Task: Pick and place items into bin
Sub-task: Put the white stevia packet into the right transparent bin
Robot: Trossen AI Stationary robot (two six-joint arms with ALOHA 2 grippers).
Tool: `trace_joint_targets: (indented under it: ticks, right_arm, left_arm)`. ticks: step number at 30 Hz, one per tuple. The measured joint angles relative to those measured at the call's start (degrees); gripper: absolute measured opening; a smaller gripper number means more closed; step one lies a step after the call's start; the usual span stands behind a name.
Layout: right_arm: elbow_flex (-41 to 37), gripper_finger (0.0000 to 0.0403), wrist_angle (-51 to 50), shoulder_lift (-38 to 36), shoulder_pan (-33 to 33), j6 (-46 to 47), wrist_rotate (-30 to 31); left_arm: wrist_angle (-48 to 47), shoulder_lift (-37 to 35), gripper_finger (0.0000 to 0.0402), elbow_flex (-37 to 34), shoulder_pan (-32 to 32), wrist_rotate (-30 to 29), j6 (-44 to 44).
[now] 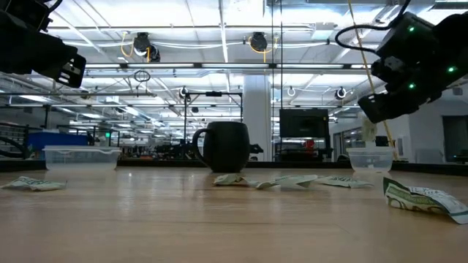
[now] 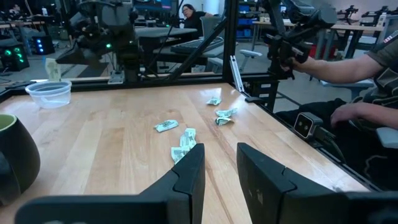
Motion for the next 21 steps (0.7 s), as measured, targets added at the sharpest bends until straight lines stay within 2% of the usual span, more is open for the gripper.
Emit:
trace_joint_targets:
  ticks: [4,8,18,21]
  right_arm:
    - [0.0,0.0,0.1,0.0,-4.5,-2.6,-0.7]
    - [-0.2,0.0,0.8,0.0,-7.8,-2.7,-5.1]
    - [-9.9,0.0,21.2,0.0,-12.7,-13.5,-7.0]
    - [-11.8,0.0,26.5,0.0,-13.1,-16.6,-10.7]
  left_arm:
    - [0.0,0.0,0.0097,0.0,0.0,0.0,0.0]
    - [0.0,0.0,0.0097,0.0,0.0,0.0,0.0]
    - [0.0,0.0,0.0097,0.0,0.0,0.0,0.0]
    - [0.0,0.0,0.0097,0.0,0.0,0.0,0.0]
